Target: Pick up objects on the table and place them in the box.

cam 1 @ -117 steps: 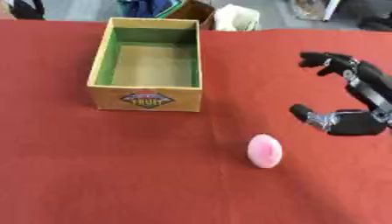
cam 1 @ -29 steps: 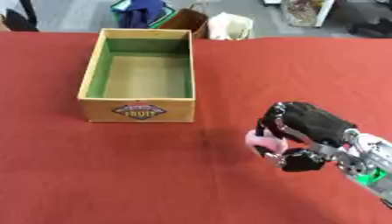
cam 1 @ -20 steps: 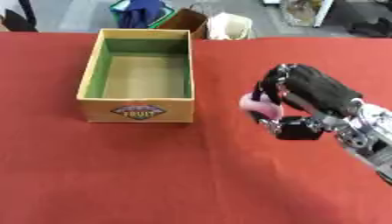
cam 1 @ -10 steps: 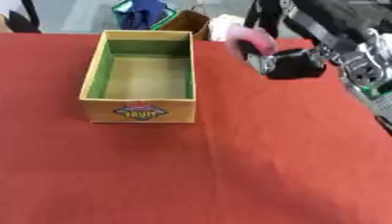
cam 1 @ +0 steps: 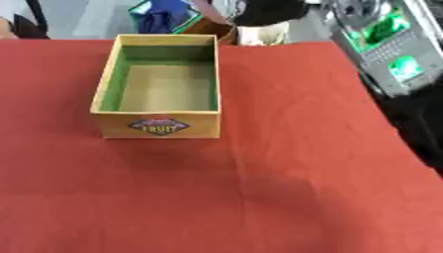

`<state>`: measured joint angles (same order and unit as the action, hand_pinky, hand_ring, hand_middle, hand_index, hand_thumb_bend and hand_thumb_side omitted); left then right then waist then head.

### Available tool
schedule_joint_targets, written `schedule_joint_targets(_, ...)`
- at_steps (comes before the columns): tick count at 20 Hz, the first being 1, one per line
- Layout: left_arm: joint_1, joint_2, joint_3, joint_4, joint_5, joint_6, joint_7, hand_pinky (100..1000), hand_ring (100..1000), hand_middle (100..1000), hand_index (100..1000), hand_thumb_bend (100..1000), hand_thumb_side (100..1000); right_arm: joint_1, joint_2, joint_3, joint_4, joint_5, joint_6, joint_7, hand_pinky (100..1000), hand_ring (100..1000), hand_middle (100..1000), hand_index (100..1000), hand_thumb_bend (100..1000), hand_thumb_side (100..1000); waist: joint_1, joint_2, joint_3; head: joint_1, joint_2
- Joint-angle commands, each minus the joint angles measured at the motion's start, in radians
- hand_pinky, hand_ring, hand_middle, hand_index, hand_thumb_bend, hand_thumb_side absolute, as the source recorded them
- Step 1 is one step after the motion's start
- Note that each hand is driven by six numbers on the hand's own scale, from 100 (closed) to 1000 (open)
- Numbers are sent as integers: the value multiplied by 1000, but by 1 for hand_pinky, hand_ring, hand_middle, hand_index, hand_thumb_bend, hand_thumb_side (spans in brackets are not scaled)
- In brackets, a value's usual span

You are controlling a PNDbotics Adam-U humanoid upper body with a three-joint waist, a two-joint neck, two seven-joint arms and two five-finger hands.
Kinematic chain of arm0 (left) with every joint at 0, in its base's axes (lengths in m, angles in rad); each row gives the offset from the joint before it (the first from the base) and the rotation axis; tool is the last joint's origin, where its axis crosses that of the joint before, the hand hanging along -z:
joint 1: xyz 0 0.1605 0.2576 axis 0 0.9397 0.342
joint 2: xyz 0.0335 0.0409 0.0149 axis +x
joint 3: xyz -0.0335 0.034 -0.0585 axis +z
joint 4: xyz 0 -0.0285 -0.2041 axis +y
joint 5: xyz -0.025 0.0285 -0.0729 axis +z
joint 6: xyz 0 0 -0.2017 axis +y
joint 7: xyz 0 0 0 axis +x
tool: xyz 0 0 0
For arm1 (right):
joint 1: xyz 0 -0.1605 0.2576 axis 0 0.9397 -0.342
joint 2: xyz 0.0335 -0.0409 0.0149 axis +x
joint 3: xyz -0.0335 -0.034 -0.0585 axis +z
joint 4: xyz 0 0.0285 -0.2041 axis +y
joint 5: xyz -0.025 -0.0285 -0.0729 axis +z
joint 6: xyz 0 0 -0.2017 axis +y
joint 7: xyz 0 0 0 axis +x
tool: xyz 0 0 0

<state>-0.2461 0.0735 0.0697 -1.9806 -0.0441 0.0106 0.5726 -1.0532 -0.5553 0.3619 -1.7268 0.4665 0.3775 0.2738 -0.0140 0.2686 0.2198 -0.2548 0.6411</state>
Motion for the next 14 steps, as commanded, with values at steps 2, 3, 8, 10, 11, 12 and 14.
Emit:
schedule_joint_targets(2, -6, -1, -10, -19, 10, -1, -12, 531, 503, 419, 551, 100, 650, -65, 106, 1, 201, 54, -23, -43, 453, 497, 241, 318, 100, 100, 8, -14, 15, -22, 1)
schedule_joint_targets(3, -6, -2, -11, -19, 11, -1, -13, 532, 503, 419, 551, 100, 650, -76, 129, 0, 250, 68, -34, -57, 454, 497, 241, 318, 100, 100, 8, -12, 20, -27, 1)
schedule_joint_targets(8, -9, -5, -15, -19, 17, -2, -18, 532, 503, 419, 551, 100, 651, -108, 215, -8, 448, 132, -90, -119, 461, 502, 242, 326, 100, 100, 8, -3, 34, -40, -1)
schedule_joint_targets(10, -11, -7, -16, -19, 19, -2, -19, 533, 503, 419, 551, 100, 650, -110, 240, -10, 508, 155, -110, -132, 462, 503, 243, 326, 100, 100, 8, 1, 38, -43, -5)
schedule_joint_targets(11, -11, -7, -16, -19, 20, -2, -20, 533, 503, 419, 551, 100, 650, -110, 250, -11, 534, 167, -117, -139, 463, 504, 243, 326, 100, 100, 8, 3, 40, -45, -6)
schedule_joint_targets(12, -12, -8, -17, -19, 20, -2, -20, 533, 502, 419, 550, 100, 650, -109, 258, -12, 557, 181, -124, -146, 466, 507, 245, 328, 100, 100, 7, 4, 42, -45, -7)
schedule_joint_targets(14, -13, -9, -18, -19, 22, -2, -21, 533, 502, 419, 550, 100, 650, -106, 274, -14, 603, 212, -141, -167, 473, 514, 253, 339, 100, 100, 6, 6, 45, -47, -9)
